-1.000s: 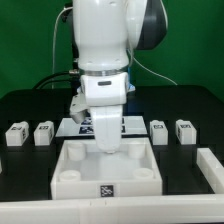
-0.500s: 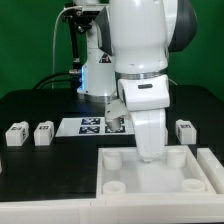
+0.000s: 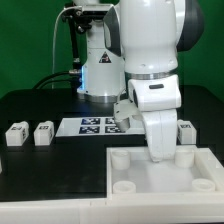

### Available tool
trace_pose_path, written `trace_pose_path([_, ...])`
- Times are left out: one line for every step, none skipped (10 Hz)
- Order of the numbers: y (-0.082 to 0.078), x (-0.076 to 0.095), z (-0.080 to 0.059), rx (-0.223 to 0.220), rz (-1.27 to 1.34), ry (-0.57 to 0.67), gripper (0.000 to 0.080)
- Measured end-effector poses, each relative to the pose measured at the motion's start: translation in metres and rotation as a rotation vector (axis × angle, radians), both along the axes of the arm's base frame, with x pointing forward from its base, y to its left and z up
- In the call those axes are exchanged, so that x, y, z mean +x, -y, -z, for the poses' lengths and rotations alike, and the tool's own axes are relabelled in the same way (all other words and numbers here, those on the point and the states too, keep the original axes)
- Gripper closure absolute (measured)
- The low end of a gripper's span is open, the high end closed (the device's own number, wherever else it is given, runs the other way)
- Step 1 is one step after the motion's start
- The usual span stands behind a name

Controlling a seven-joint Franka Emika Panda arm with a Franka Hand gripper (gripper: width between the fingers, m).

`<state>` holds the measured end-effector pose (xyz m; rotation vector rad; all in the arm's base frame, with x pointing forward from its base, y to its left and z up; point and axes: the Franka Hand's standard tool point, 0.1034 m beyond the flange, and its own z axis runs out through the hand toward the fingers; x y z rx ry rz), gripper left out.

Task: Assemble one leg

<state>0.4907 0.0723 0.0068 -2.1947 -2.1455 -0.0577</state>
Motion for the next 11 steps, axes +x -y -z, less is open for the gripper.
trace_pose_path([0.0001,0.0000,0.0000,0.000,0.000,0.000,0.0738])
trace_pose_path([0.0002,-0.0001,0.0001,0.000,0.000,0.000,0.0730])
trace_pose_path([0.0005,-0.0002,0.0003,0.000,0.001,-0.001,0.0730])
trace_pose_path([0.0008,-0.0003,0.0004,0.000,0.001,-0.001,0.0537])
trace_pose_path([0.0010,-0.0003,0.0004,0.000,0.002,-0.001,0.0537])
trace_pose_path([0.0012,-0.0004,0.0005,0.000,0.002,-0.001,0.0337])
trace_pose_path([0.0014,-0.0004,0.0006,0.000,0.003,-0.002,0.0218])
trace_pose_path([0.0015,-0.0004,0.0006,0.000,0.003,-0.002,0.0218])
trace_pose_path([0.0017,-0.0004,0.0007,0.000,0.003,-0.002,0.0160])
trace_pose_path([0.0020,-0.0004,0.0007,0.000,0.004,-0.002,0.0152])
trace_pose_path([0.0023,-0.0004,0.0008,0.000,0.005,-0.002,0.0152])
